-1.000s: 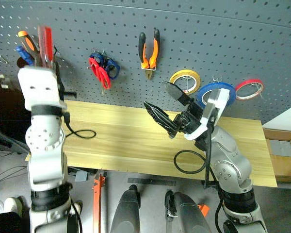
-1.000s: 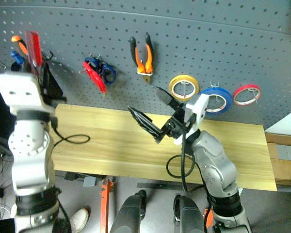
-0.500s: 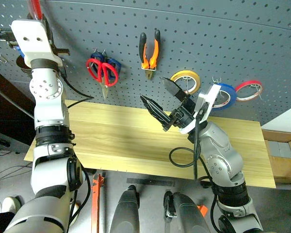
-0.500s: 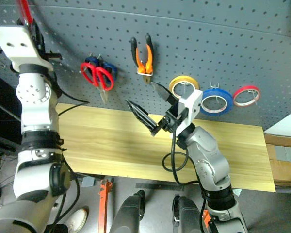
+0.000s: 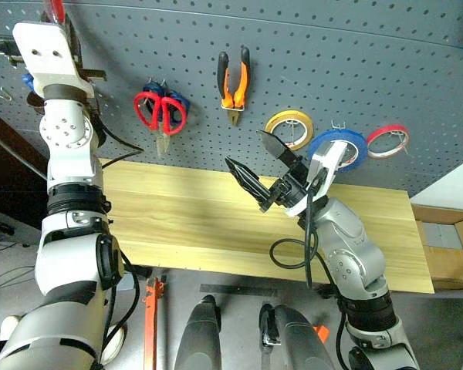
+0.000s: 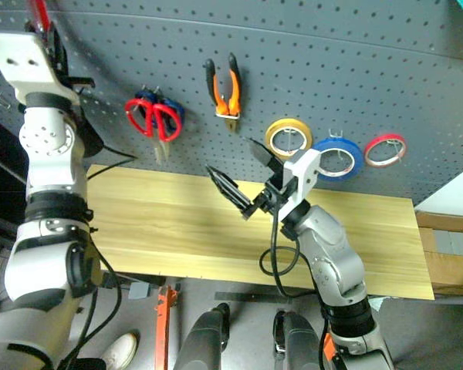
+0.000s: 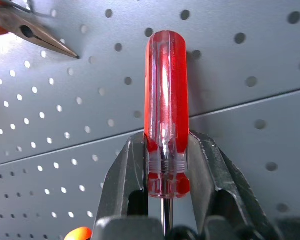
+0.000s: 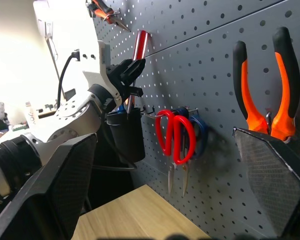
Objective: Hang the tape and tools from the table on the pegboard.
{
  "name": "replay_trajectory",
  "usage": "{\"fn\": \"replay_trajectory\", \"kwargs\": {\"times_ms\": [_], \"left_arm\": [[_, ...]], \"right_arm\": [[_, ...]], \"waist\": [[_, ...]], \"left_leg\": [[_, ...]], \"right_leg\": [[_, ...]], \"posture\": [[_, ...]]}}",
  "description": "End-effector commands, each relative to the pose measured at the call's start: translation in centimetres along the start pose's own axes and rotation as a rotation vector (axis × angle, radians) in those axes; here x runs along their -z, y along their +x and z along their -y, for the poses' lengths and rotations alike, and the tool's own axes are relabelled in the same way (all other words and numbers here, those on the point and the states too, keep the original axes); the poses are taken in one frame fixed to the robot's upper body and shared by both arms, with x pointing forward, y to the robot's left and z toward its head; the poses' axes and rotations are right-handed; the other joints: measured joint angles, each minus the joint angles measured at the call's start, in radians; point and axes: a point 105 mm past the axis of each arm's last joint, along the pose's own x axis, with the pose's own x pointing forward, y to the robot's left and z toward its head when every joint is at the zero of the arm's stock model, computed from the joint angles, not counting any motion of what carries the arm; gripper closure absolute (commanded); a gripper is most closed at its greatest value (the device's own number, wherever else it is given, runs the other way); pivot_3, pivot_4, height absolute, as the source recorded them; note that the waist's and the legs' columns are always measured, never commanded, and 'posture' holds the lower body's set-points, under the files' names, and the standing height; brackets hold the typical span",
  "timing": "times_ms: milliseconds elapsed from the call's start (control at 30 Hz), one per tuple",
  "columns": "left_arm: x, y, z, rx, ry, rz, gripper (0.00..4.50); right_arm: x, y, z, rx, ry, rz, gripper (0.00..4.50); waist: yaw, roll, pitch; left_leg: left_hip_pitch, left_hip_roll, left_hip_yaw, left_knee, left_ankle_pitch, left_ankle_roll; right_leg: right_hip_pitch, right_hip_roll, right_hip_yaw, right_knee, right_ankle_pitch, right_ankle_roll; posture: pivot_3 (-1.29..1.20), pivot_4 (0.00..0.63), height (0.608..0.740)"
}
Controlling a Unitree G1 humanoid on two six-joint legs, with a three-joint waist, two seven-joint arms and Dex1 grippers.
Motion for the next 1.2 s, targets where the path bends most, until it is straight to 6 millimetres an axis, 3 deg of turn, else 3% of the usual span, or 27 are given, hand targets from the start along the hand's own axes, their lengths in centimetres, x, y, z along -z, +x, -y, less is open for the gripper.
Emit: {"fn": "replay_trajectory", "kwargs": {"times_ms": [33,167,333,567,900,1067,1200], "left_arm": [[-0.8,-0.1,1.1,0.042,-0.069,0.032,3.77],[-1.6,0.2,0.8,0.028,-0.148,0.059,3.77],[-1.2,0.8,-0.1,-0.024,-0.269,0.013,3.77],[-2.4,2.0,-2.7,-0.103,-0.312,0.023,3.77],[-5.4,3.7,-3.6,-0.105,-0.305,0.086,3.77],[-5.6,3.5,-4.3,-0.096,-0.169,0.099,3.77],[-4.6,2.8,-4.0,-0.047,-0.062,0.092,3.77]], "right_arm": [[-1.0,0.0,-0.2,-0.009,-0.029,0.04,0.0],[-0.9,-0.1,-0.2,-0.005,-0.033,0.036,0.0],[-0.8,-0.1,-0.1,-0.006,-0.037,0.033,0.0],[-0.5,-0.1,-0.1,-0.018,-0.051,0.027,0.0],[-0.2,0.0,0.0,-0.012,-0.052,0.034,0.0],[-0.3,-0.1,0.2,0.0,-0.061,0.038,0.0],[-0.2,-0.1,0.2,0.009,-0.057,0.037,0.0]], "waist": [[0.002,0.0,0.0],[0.011,0.0,-0.001],[0.013,-0.001,-0.001],[0.015,-0.001,-0.001],[0.017,-0.006,-0.007],[0.016,-0.006,-0.007],[0.016,-0.006,-0.007]], "left_leg": [[0.0,0.0,-0.001,0.0,0.0,0.0],[0.0,0.0,-0.002,0.001,0.001,0.0],[0.0,0.0,-0.002,0.001,0.002,0.0],[0.0,-0.001,-0.003,0.001,0.002,-0.001],[0.0,-0.001,-0.004,0.001,0.002,-0.001],[0.0,-0.001,-0.004,0.002,0.002,-0.002],[0.0,-0.001,-0.005,0.001,0.002,-0.002]], "right_leg": [[0.0,0.0,0.0,0.0,0.0,0.0],[0.001,0.0,-0.001,0.0,0.001,-0.001],[0.001,0.0,-0.002,0.0,0.001,-0.001],[0.001,0.0,-0.003,0.0,0.003,-0.005],[0.002,0.0,-0.004,0.001,0.003,-0.005],[0.002,0.0,-0.003,0.001,0.004,-0.006],[0.002,0.001,-0.004,0.001,0.004,-0.006]], "posture": [[0.15,0.218,0.74],[0.15,0.218,0.74],[0.15,0.215,0.74],[0.16,0.211,0.74],[0.17,0.204,0.74],[0.17,0.208,0.74],[0.17,0.215,0.74]]}}
